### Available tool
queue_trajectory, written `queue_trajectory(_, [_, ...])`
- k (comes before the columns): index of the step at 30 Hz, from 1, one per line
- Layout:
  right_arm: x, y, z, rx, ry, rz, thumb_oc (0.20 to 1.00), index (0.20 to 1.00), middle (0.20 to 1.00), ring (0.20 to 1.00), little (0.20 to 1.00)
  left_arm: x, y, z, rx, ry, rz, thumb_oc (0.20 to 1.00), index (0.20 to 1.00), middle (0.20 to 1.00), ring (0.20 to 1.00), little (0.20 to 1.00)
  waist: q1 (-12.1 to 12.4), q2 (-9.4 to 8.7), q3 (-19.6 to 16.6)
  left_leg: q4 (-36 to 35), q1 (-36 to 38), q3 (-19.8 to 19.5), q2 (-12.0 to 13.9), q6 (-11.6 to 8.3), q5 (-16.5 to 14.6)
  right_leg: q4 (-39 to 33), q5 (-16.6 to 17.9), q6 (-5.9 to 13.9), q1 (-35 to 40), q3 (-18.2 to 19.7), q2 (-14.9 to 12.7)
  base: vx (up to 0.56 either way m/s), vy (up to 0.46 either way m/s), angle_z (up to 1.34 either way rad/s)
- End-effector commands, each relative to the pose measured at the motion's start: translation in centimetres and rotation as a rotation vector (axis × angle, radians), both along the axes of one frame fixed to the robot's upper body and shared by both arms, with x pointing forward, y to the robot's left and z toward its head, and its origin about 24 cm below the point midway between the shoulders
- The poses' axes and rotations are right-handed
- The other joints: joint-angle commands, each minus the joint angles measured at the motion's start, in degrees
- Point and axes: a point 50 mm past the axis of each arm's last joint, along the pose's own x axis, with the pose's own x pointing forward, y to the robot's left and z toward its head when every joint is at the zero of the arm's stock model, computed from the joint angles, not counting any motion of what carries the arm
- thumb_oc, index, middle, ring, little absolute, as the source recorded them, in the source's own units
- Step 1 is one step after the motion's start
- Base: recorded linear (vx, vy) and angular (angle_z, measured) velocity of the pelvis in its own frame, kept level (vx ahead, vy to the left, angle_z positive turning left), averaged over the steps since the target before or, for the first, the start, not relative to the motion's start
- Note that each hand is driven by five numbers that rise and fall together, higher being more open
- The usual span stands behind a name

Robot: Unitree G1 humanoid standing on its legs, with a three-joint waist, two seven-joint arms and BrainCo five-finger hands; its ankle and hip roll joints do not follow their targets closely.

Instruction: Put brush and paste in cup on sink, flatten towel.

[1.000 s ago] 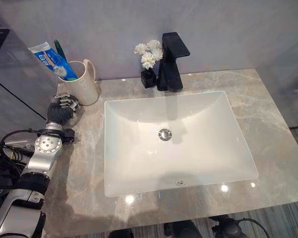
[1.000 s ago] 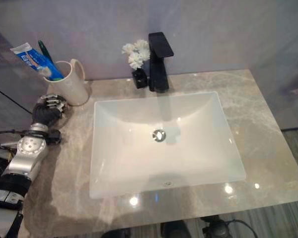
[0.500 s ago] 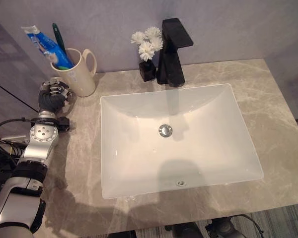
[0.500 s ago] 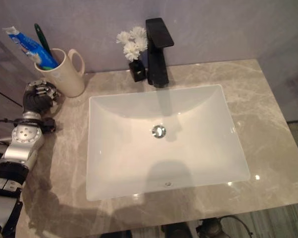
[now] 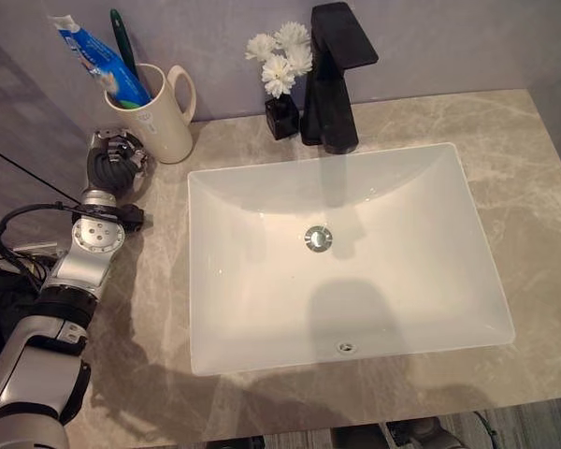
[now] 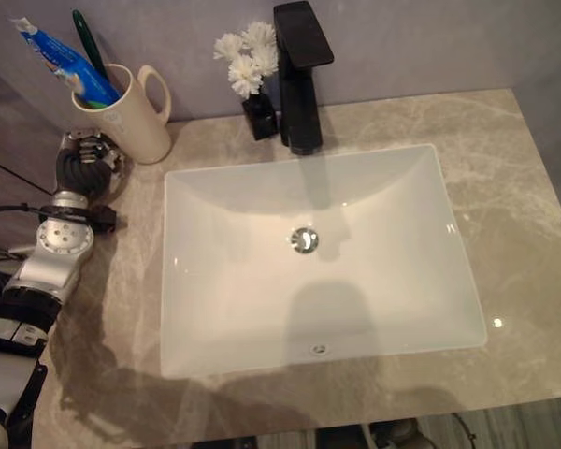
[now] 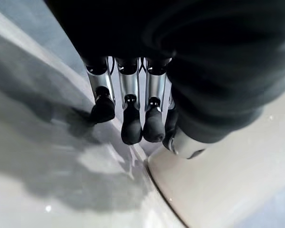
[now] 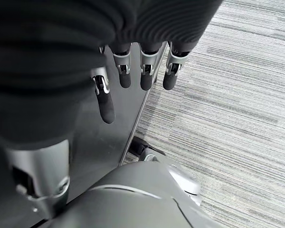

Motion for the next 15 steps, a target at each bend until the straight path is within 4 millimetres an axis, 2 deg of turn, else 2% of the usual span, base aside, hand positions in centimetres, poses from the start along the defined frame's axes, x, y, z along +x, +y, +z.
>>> queue_trajectory(1, [10.0,2.2,6.6,0.051,-0.409,0.074,1.000,1.000,1.000,1.000,1.000,1.3,-2.1,4.2,0.024,-0.138,-0.038,0.200,0.200,0.200,0.200,0.200,-0.53,1.40,2.27,0.47,2.03,-1.06,-2.06,0.40,-0.18,-0.06,-2.97,6.35,5.62,2.12,-3.03,0.00,0.000,0.00])
queue_trajectory(7, [9.9,1.2,6.8,0.033,-0.424,0.039,1.000,1.000,1.000,1.000,1.000,1.9,-4.1,5.0,0.012,-0.178,-0.062,0.200,0.200,0.200,0.200,0.200,-1.56,3.59,3.06,0.47,1.13,-1.77,-2.49,-0.04,0.30,0.01,-3.26,6.25,5.79,0.84,-3.77,0.00,-0.016,0.18])
queue_trajectory(11, [9.8,0.9,6.8,0.036,-0.433,0.012,1.000,1.000,1.000,1.000,1.000,2.0,-4.4,5.1,0.011,-0.187,-0.060,0.200,0.200,0.200,0.200,0.200,-1.84,4.24,3.29,0.47,0.88,-1.79,-2.52,-0.23,0.38,0.17,-3.42,6.18,5.78,0.33,-4.10,0.00,-0.019,0.11])
queue_trajectory(15, [9.3,0.0,6.6,0.035,-0.432,-0.043,1.000,1.000,1.000,1.000,1.000,2.3,-5.8,5.1,-0.006,-0.192,-0.089,0.200,0.200,0.200,0.200,0.200,-2.74,5.70,3.81,0.47,0.73,-1.88,-2.71,-0.55,0.54,0.41,-3.68,6.12,5.97,-0.76,-4.65,0.01,-0.009,0.04])
